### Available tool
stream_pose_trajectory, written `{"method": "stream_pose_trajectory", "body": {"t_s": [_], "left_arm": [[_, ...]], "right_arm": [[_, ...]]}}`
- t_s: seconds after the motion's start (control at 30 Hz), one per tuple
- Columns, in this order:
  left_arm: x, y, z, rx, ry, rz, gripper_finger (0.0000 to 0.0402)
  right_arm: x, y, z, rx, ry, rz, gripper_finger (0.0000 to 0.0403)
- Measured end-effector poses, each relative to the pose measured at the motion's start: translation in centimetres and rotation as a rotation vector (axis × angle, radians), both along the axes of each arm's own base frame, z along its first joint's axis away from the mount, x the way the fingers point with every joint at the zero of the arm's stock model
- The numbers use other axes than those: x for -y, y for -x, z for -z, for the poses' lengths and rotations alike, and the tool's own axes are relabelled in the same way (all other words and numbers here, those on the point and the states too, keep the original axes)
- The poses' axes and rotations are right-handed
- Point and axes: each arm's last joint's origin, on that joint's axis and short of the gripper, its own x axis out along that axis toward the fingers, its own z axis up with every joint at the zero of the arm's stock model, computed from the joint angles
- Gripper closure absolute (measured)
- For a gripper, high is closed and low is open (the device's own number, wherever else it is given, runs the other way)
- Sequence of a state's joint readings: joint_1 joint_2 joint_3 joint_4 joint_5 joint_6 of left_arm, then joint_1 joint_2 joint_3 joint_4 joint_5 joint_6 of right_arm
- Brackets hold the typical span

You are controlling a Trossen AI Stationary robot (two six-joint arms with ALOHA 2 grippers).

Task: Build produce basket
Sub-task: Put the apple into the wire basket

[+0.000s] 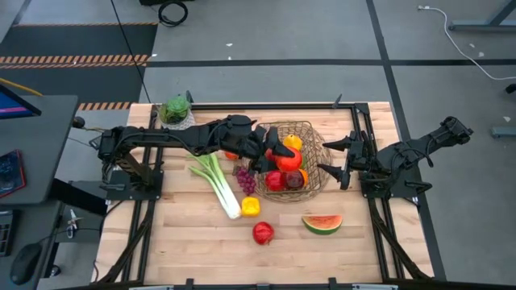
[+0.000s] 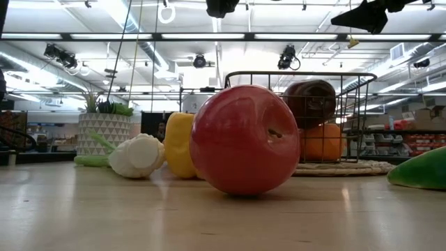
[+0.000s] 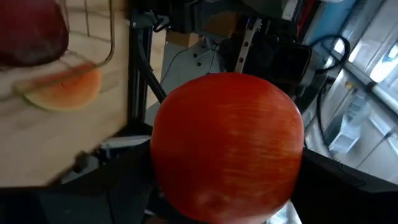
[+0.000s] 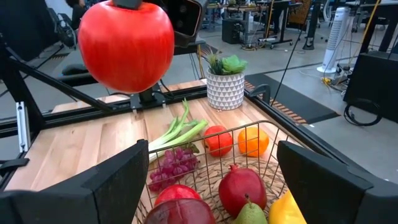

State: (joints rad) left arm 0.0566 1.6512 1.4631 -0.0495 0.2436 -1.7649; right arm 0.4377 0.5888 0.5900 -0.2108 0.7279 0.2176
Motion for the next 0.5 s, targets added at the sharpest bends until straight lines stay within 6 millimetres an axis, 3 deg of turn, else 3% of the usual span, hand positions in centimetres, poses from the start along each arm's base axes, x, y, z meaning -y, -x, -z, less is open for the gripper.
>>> {"method": "stream_pose_trajectory", "body": {"t_s": [0.27, 0.5], "left_arm": [[-0.05, 0.0, 0.0, 0.098, -0.499, 0.118, 0.0083], [-0.05, 0.0, 0.0, 0.246, -1.26, 0.299, 0.0083]], "right_arm": [[0.0, 0.0, 0.02, -0.001, 0.0, 0.0, 0.0045], [0.0, 0.0, 0.02, -0.001, 0.001, 0.0, 0.0045]]}}
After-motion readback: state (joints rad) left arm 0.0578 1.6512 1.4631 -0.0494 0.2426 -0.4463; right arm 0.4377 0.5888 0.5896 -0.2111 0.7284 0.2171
